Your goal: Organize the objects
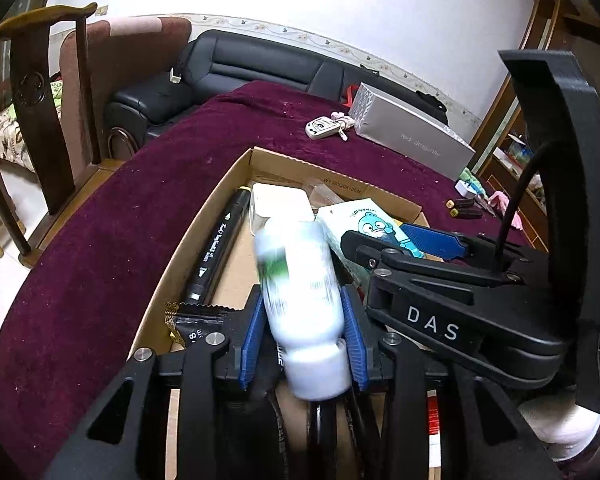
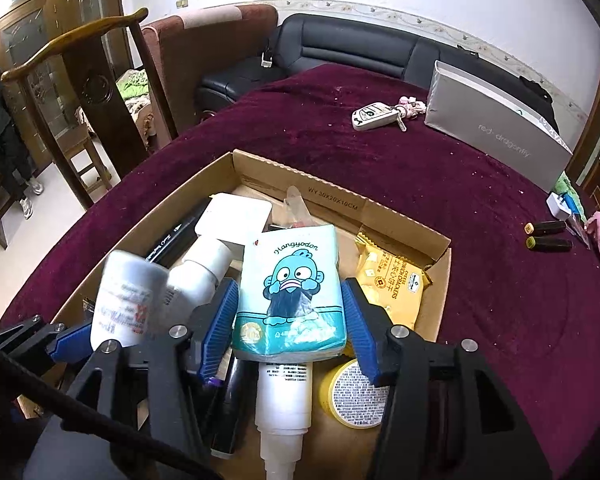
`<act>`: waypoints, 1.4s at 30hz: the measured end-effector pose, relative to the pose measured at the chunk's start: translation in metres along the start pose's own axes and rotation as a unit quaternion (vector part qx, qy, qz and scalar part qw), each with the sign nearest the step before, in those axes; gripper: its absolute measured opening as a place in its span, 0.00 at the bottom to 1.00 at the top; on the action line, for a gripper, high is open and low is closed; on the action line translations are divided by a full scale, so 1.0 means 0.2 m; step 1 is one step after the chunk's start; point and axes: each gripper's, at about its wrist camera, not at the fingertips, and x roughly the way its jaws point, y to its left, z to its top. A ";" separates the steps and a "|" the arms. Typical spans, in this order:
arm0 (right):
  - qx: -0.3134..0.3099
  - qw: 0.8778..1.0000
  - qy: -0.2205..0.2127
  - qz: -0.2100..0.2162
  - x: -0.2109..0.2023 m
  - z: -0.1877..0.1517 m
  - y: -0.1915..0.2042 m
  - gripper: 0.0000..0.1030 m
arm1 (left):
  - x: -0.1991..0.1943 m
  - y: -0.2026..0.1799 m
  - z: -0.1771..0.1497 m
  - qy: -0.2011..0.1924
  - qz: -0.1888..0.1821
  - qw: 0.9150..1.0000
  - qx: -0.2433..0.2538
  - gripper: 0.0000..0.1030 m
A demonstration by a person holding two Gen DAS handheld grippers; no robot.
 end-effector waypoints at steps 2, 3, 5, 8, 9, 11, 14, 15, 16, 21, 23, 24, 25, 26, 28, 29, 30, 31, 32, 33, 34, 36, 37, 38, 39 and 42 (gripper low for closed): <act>0.002 1.000 -0.010 -0.001 -0.02 0.00 -0.01 0.52 | -0.01 0.00 0.00 -0.005 0.000 1.000 -0.002 0.39; 0.003 1.000 -0.015 -0.002 -0.03 0.00 -0.01 0.52 | -0.01 0.00 0.00 -0.009 -0.001 1.000 -0.003 0.40; 0.005 1.000 -0.027 -0.006 -0.06 0.00 -0.01 0.54 | -0.02 0.00 0.00 -0.015 -0.003 1.000 -0.005 0.46; 0.007 0.999 -0.041 -0.010 -0.10 0.00 -0.01 0.55 | -0.05 0.00 0.00 -0.025 -0.006 1.000 -0.009 0.52; 0.007 0.999 -0.045 -0.012 -0.11 0.00 -0.01 0.55 | -0.06 0.00 0.00 -0.028 -0.008 1.000 -0.010 0.52; 0.007 0.999 -0.052 -0.015 -0.14 0.00 -0.01 0.55 | -0.07 -0.01 0.00 -0.033 -0.011 0.999 -0.010 0.53; 0.008 0.998 -0.065 -0.015 -0.19 0.00 -0.01 0.56 | -0.11 -0.03 0.01 -0.044 -0.013 0.999 -0.006 0.53; 0.009 0.997 -0.071 -0.017 -0.21 0.00 -0.01 0.56 | -0.13 -0.04 0.01 -0.049 -0.015 0.999 -0.004 0.53; 0.009 0.997 -0.075 -0.016 -0.23 0.00 -0.01 0.57 | -0.14 -0.05 0.01 -0.052 -0.016 0.999 -0.003 0.53; 0.008 0.995 -0.097 -0.021 -0.31 0.00 -0.01 0.60 | -0.21 -0.08 0.01 -0.068 -0.018 0.998 0.001 0.53; 0.006 0.994 -0.104 -0.024 -0.34 -0.01 -0.01 0.61 | -0.22 -0.10 0.01 -0.072 -0.018 0.997 0.002 0.54; 0.006 0.994 -0.107 -0.025 -0.36 -0.01 -0.01 0.61 | -0.23 -0.10 0.01 -0.074 -0.017 0.997 0.003 0.54; 0.006 0.994 -0.109 -0.025 -0.37 -0.01 0.00 0.61 | -0.24 -0.11 0.00 -0.076 -0.016 0.997 0.003 0.55; 0.006 0.993 -0.111 -0.026 -0.38 -0.01 0.00 0.61 | -0.25 -0.11 0.00 -0.079 -0.016 0.997 0.005 0.56; 0.005 0.993 -0.117 -0.030 -0.41 -0.02 0.00 0.63 | -0.27 -0.13 -0.01 -0.082 -0.016 0.996 0.007 0.56; 0.004 0.992 -0.120 -0.032 -0.42 -0.03 0.00 0.64 | -0.28 -0.13 -0.01 -0.084 -0.016 0.996 0.008 0.56; 0.003 0.992 -0.123 -0.035 -0.43 -0.03 0.00 0.65 | -0.29 -0.14 -0.01 -0.086 -0.015 0.996 0.010 0.56; 0.002 0.991 -0.126 -0.037 -0.45 -0.03 0.00 0.66 | -0.30 -0.15 -0.02 -0.088 -0.015 0.996 0.012 0.56; 0.001 0.991 -0.129 -0.039 -0.46 -0.04 0.00 0.66 | -0.31 -0.16 -0.02 -0.090 -0.014 0.996 0.013 0.56; 0.001 0.991 -0.131 -0.040 -0.47 -0.04 0.00 0.67 | -0.32 -0.17 -0.02 -0.092 -0.014 0.996 0.016 0.56; 0.000 0.990 -0.133 -0.042 -0.48 -0.04 0.00 0.68 | -0.32 -0.17 -0.02 -0.094 -0.014 0.995 0.017 0.56; 0.000 0.990 -0.137 -0.044 -0.50 -0.05 0.00 0.69 | -0.34 -0.19 -0.03 -0.097 -0.013 0.995 0.020 0.56; -0.001 0.989 -0.139 -0.045 -0.51 -0.05 0.00 0.70 | -0.35 -0.20 -0.03 -0.098 -0.012 0.995 0.022 0.56; -0.002 0.989 -0.141 -0.047 -0.52 -0.06 0.00 0.70 | -0.36 -0.20 -0.03 -0.100 -0.010 0.995 0.024 0.56; -0.003 0.989 -0.142 -0.048 -0.53 -0.06 0.00 0.71 | -0.37 -0.21 -0.04 -0.101 -0.009 0.995 0.026 0.56; -0.005 0.988 -0.147 -0.053 -0.55 -0.08 0.00 0.72 | -0.39 -0.23 -0.05 -0.104 -0.005 0.994 0.030 0.57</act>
